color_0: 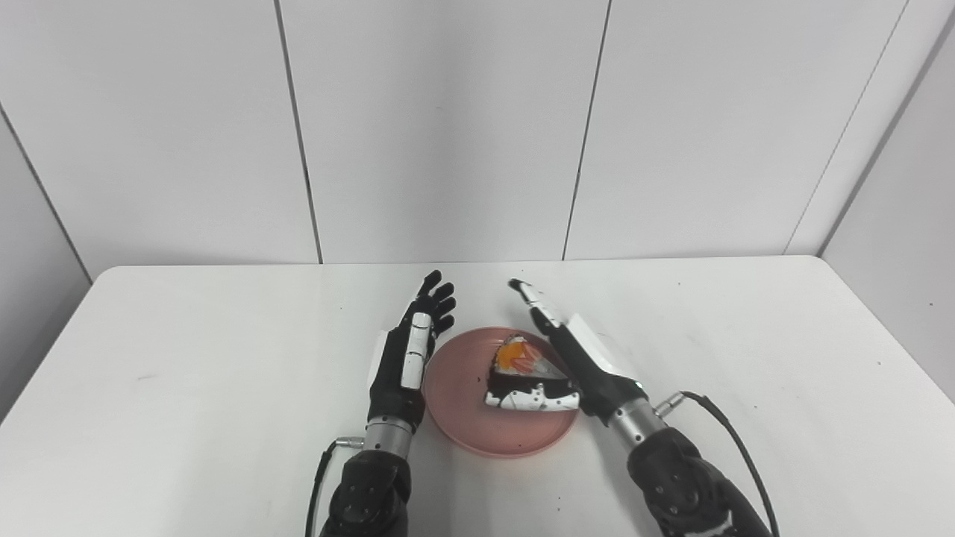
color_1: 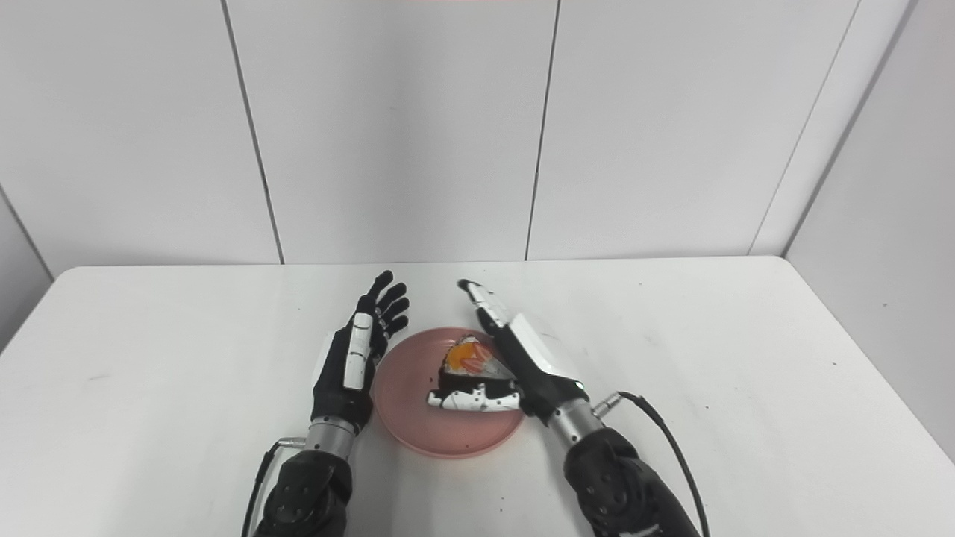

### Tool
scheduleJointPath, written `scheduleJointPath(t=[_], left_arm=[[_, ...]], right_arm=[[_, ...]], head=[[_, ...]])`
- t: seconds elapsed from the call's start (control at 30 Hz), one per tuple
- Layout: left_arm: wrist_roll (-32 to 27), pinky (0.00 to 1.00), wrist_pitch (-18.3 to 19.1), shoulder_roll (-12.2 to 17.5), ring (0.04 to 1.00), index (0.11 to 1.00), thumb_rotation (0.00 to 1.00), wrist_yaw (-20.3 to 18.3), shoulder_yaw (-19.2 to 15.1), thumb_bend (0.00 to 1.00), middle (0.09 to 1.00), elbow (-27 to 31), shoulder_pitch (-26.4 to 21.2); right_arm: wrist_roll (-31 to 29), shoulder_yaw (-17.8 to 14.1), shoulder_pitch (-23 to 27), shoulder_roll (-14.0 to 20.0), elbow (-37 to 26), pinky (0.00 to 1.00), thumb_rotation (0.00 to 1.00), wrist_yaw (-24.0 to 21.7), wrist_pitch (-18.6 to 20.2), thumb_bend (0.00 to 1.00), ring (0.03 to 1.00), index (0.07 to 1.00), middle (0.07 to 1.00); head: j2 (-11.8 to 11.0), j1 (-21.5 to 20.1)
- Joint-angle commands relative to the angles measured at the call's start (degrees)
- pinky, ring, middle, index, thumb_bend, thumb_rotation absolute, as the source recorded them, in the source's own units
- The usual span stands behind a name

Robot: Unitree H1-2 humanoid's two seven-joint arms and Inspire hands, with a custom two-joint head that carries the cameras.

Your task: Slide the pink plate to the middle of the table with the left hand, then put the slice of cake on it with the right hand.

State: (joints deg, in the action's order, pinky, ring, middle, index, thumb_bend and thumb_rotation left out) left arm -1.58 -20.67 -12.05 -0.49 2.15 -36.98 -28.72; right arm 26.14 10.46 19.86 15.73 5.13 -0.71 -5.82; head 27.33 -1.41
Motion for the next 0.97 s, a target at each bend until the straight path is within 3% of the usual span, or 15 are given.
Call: scheduleJointPath(t=[0.0,0.03,0.1,0.2,0.4,0.63,0.93], left_arm=[[-0.7,0.9,-0.3,0.6,0.904,0.902,1.0,-0.5,-0.2,0.67,0.91,-3.4,4.7],[-0.9,0.91,0.0,0.6,0.912,0.908,1.0,-0.8,-0.3,0.67,0.917,-3.2,4.7],[-1.3,0.92,0.1,0.7,0.922,0.913,1.0,-1.3,-0.4,0.67,0.924,-3.4,4.5],[-1.2,0.94,1.1,0.9,0.929,0.919,1.0,-0.9,-0.4,0.68,0.934,-3.2,4.4],[0.5,0.94,1.2,1.2,0.933,0.936,1.0,0.6,0.1,0.66,0.943,-1.8,5.1],[1.6,1.0,3.5,1.8,0.992,0.983,1.0,1.1,0.7,0.68,0.992,0.7,6.0],[0.8,1.0,6.5,0.6,0.99,0.995,1.0,2.1,-0.3,0.63,0.997,3.1,7.0]], right_arm=[[-3.6,-2.4,1.1,-0.9,0.3,0.98,0.61,2.7,-5.0,0.65,0.99,1.0,1.0],[-6.6,-3.5,0.9,-1.4,1.1,0.93,0.65,2.3,-6.4,0.64,0.99,1.0,1.0],[-11.0,-5.3,0.7,-2.2,2.8,0.92,0.64,2.0,-8.5,0.63,0.997,1.0,1.0],[-14.9,-7.9,0.4,-2.9,4.8,0.95,0.72,2.2,-9.3,0.6,0.998,1.0,1.0],[-22.2,-11.8,0.4,-5.1,8.2,0.97,0.71,2.0,-11.8,0.55,0.996,1.0,1.0],[-26.2,-13.6,1.1,-6.4,10.4,1.0,0.82,1.4,-9.0,0.66,1.0,1.0,1.0],[-29.3,-13.5,1.3,-7.2,10.9,1.0,0.78,-0.2,-3.4,0.63,1.0,1.0,1.0]], head=[[0.1,0.0],[0.1,0.0],[0.0,-0.1],[0.0,0.0],[0.2,0.1],[0.5,0.1],[0.8,-0.3]])
